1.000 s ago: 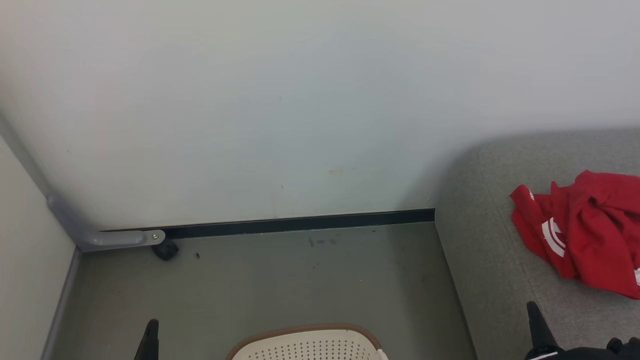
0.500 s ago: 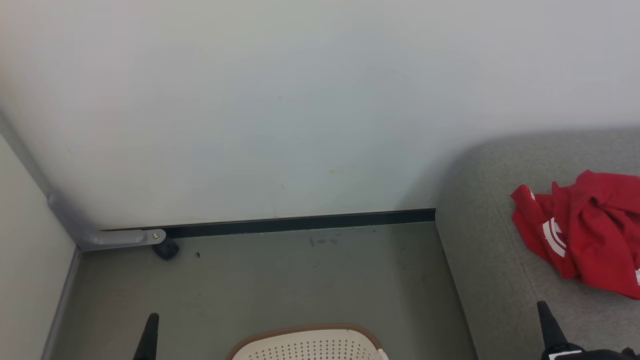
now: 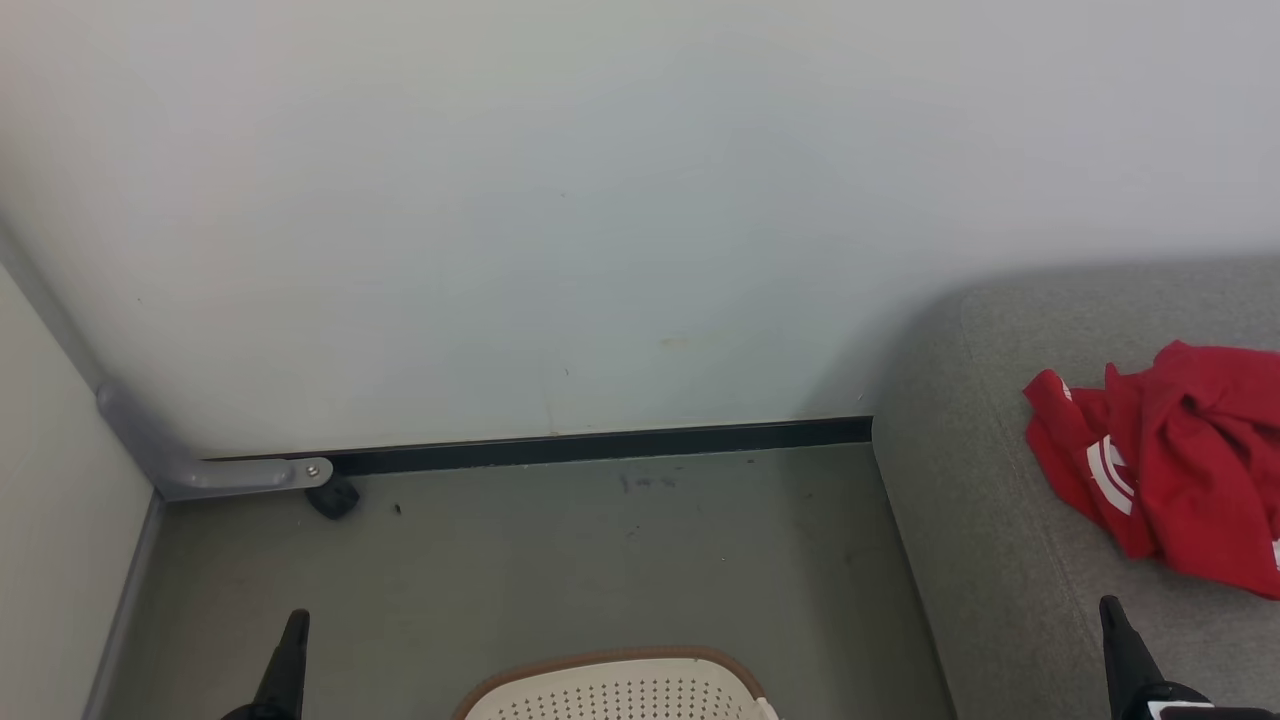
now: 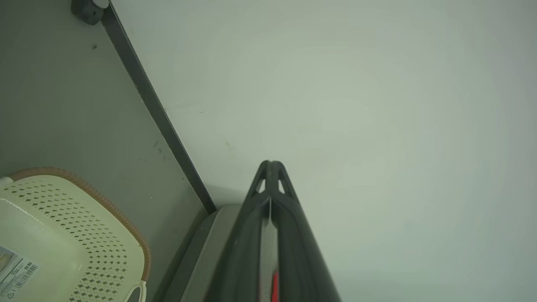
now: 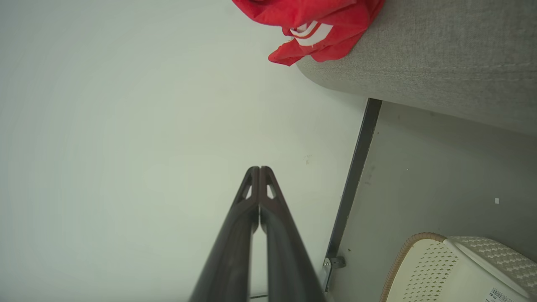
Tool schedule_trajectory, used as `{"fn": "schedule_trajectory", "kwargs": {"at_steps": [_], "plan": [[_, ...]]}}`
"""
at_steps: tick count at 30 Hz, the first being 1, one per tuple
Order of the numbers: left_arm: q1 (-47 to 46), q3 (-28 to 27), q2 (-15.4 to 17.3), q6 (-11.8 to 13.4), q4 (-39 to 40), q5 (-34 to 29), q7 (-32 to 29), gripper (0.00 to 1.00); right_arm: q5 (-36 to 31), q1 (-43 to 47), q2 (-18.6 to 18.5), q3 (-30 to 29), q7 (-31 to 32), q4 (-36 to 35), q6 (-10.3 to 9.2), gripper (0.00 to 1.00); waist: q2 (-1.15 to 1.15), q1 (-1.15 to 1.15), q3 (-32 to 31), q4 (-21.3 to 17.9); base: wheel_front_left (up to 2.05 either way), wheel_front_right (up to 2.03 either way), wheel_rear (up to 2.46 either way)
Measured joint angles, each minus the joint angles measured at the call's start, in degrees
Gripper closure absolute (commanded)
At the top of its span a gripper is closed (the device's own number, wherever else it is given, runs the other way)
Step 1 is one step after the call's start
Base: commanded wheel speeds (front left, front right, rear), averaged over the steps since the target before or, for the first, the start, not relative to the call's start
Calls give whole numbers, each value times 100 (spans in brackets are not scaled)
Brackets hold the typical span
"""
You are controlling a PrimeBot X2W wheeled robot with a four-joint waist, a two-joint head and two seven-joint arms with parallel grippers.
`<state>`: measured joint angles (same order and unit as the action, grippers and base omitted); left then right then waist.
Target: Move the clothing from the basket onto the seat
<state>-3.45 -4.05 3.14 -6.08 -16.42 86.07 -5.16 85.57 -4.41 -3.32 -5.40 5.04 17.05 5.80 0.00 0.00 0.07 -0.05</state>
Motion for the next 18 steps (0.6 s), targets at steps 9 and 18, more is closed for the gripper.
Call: {"fn": "schedule_trajectory", "kwargs": {"at_steps": [9,18], "plan": [[-109,-111,-77,-99,-34,546,-133,100,579,-86,73,-223,146,2,110,100,0,0,3,5,0,0,0],[-109,-115,-80,-99,-38,558,-133,100,579,-86,77,-226,145,2,110,100,0,-1,3,5,0,0,0]]}}
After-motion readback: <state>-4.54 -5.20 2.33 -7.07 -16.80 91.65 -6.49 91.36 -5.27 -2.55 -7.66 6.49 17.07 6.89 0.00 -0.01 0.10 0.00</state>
